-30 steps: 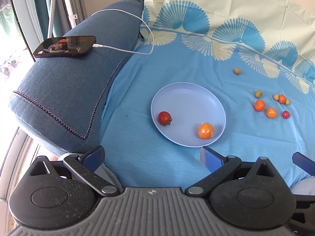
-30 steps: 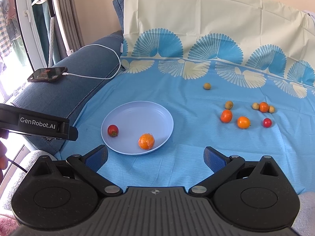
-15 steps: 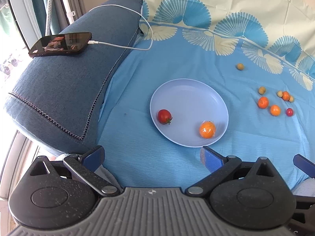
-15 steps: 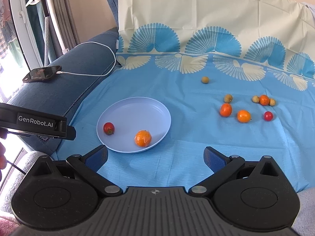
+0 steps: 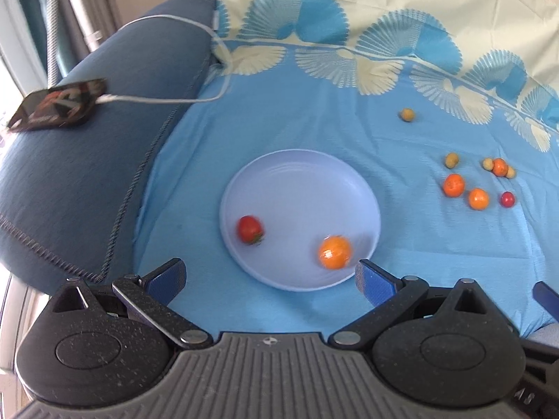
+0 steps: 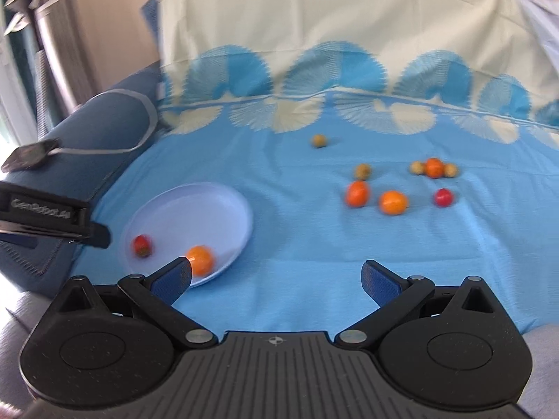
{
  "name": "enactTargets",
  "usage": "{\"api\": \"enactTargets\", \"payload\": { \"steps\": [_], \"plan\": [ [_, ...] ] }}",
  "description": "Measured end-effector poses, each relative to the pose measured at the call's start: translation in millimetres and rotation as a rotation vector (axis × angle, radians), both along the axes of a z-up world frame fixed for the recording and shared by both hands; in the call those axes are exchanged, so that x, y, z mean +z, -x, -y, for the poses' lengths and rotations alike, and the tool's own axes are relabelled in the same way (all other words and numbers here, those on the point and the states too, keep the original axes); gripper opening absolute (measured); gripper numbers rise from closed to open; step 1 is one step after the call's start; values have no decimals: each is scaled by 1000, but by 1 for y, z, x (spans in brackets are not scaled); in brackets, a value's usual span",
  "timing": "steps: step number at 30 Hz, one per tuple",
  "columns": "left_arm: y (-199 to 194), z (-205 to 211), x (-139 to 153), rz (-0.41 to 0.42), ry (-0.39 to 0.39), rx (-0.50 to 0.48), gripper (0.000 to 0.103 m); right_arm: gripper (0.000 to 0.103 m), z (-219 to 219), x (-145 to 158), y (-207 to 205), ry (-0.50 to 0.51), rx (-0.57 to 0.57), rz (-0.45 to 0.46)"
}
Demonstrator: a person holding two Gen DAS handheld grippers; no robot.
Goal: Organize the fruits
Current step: 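Move the left tool toward a mandarin while the right tool approaches a red tomato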
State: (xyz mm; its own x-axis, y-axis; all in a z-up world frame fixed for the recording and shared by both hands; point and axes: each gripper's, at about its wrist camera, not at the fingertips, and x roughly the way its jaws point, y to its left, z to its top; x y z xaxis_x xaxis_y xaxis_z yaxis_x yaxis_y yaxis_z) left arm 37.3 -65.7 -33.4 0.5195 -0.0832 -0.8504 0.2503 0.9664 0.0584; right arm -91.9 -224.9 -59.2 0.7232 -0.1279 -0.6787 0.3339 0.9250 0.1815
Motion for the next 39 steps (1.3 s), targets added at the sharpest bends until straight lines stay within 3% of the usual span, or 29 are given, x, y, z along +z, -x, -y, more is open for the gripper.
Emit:
{"api": "enactTargets", "payload": {
  "steps": [9,14,21,28,39],
  "plan": [
    [-32,100,-18,-13,4,-124,103,102,96,-38,0,67,-254,-21],
    [-57,169,-46,-33,7,-215,103,102,155,-72,-13,97,-358,-38],
    [-90,249,-104,-83,-76,-373,103,102,206,-127,-54,111,-297,-96],
    [-115,286,-151,-126,-128,-438,103,102,228,-159,-91,124,-209,-65],
    [-141,300,-165,-154,-78,-434,103,102,235,-175,-111,138,-164,-34]
  ]
}}
